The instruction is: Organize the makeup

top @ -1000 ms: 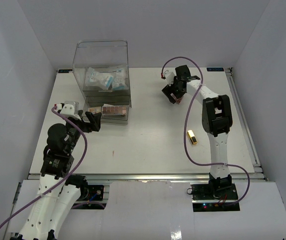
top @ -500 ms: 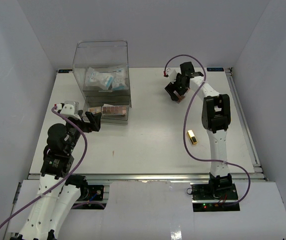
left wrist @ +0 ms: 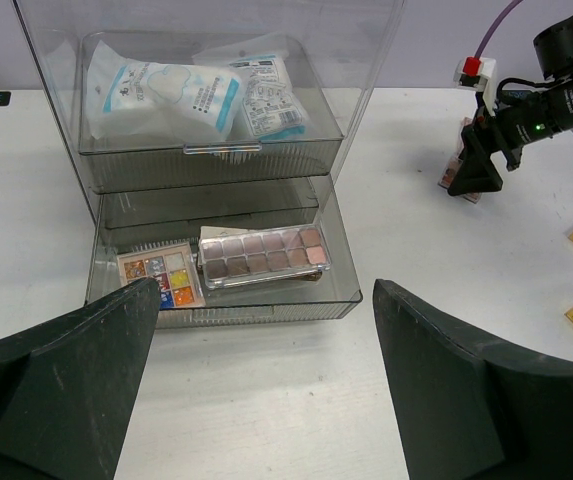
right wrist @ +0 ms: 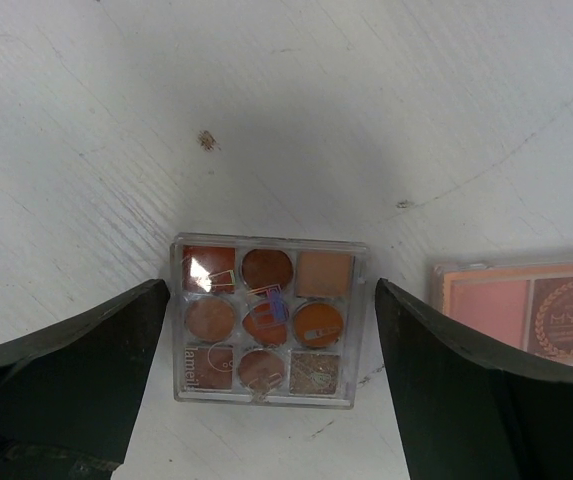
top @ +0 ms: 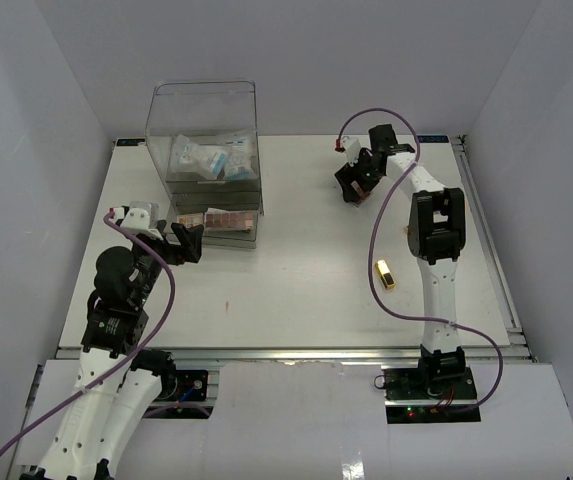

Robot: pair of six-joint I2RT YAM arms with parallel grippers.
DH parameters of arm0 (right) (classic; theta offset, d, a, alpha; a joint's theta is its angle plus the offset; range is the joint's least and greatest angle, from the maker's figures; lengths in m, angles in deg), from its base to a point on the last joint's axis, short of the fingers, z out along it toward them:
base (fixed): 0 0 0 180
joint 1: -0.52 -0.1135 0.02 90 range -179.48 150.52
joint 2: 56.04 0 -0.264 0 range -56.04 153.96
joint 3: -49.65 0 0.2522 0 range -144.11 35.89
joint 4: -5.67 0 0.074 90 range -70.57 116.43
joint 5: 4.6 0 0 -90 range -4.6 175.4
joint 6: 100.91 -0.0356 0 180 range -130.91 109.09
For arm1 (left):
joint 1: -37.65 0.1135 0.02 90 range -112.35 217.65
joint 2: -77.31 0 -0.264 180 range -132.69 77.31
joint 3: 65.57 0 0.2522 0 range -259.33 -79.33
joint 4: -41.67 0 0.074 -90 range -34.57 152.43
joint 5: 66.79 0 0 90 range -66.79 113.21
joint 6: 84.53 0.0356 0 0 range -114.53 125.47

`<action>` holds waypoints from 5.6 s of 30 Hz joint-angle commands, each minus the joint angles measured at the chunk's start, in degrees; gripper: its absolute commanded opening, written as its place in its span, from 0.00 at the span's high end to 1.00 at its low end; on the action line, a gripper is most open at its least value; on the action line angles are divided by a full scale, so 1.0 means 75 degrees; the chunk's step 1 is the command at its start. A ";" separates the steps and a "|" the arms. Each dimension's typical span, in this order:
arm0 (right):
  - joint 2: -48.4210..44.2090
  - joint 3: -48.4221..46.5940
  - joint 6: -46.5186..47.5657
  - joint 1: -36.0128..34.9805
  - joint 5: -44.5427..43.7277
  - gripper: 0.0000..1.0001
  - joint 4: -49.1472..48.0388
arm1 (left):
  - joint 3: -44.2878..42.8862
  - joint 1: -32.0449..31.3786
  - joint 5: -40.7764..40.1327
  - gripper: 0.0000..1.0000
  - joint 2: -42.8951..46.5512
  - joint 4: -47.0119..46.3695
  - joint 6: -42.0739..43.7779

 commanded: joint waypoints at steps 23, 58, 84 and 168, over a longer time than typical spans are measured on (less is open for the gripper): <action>-0.4430 0.2662 -0.0162 -0.5255 -0.0833 0.70 -0.0369 | 0.0269 0.0061 -0.1562 0.02 0.1522 -0.0270 -0.0145; -0.5266 0.2991 -0.1096 -0.4209 0.0866 0.10 -0.1487 | 0.0327 0.0107 0.1843 0.02 0.0365 -0.0935 -0.0051; -0.0933 -0.0272 -0.7264 0.0458 -0.3969 0.10 -0.1757 | -0.0123 -0.0502 0.2424 0.02 -0.1654 -0.0545 -0.0469; -0.9603 0.9812 -0.2225 -0.2337 0.2945 0.92 -0.4328 | -0.0159 -0.3510 0.3045 0.08 -0.6414 -0.5800 -0.4883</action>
